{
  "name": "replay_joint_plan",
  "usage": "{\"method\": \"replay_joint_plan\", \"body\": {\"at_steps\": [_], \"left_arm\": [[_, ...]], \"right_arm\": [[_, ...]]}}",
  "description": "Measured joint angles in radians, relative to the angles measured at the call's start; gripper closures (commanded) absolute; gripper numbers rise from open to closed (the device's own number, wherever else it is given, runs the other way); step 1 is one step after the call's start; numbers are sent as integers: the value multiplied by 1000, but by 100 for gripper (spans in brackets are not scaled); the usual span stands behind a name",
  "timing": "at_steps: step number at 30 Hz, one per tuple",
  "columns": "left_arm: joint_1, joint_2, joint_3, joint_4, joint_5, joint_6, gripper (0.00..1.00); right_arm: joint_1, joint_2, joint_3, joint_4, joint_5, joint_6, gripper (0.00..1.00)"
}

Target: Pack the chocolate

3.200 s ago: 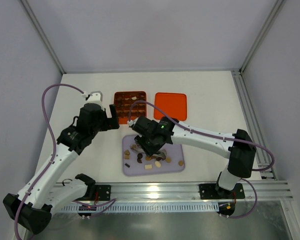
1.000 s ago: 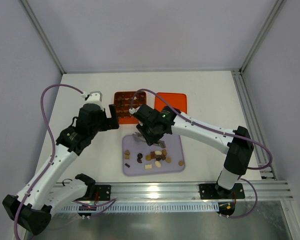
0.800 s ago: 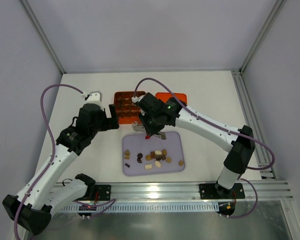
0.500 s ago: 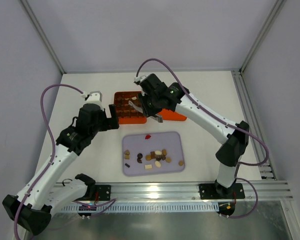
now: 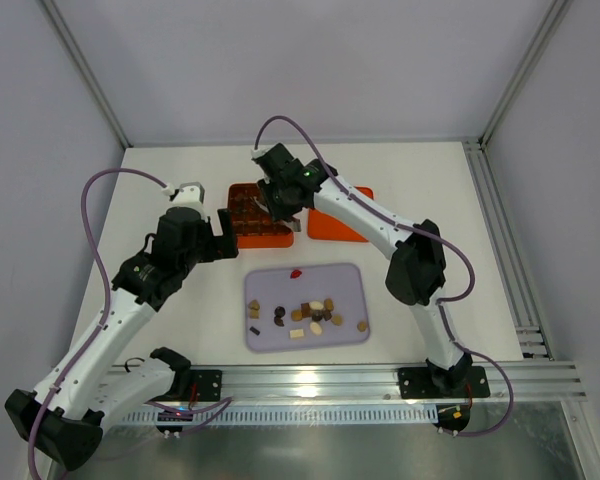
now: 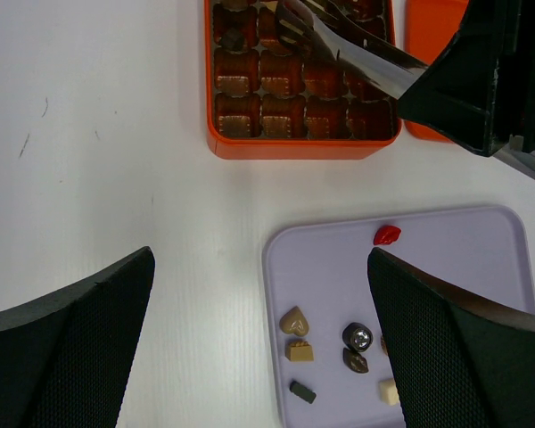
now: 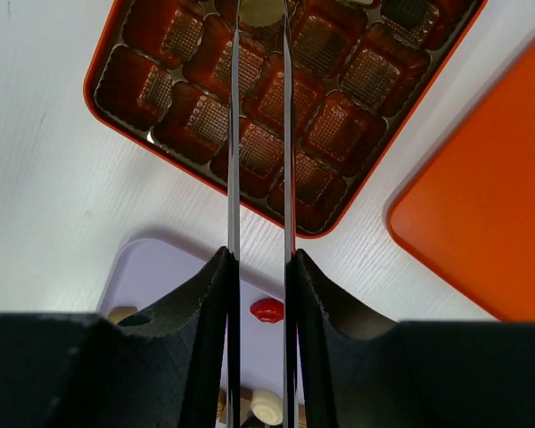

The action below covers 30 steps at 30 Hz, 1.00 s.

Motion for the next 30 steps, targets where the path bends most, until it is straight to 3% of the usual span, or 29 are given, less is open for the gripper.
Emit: {"method": "replay_joint_plan", "body": {"at_steps": [17, 30], "left_arm": [[2, 0, 0, 0, 0, 0, 0], [2, 0, 0, 0, 0, 0, 0]], "right_arm": [[0, 19, 7, 19, 0, 1, 56], [0, -5, -13, 13, 18, 0, 57]]}}
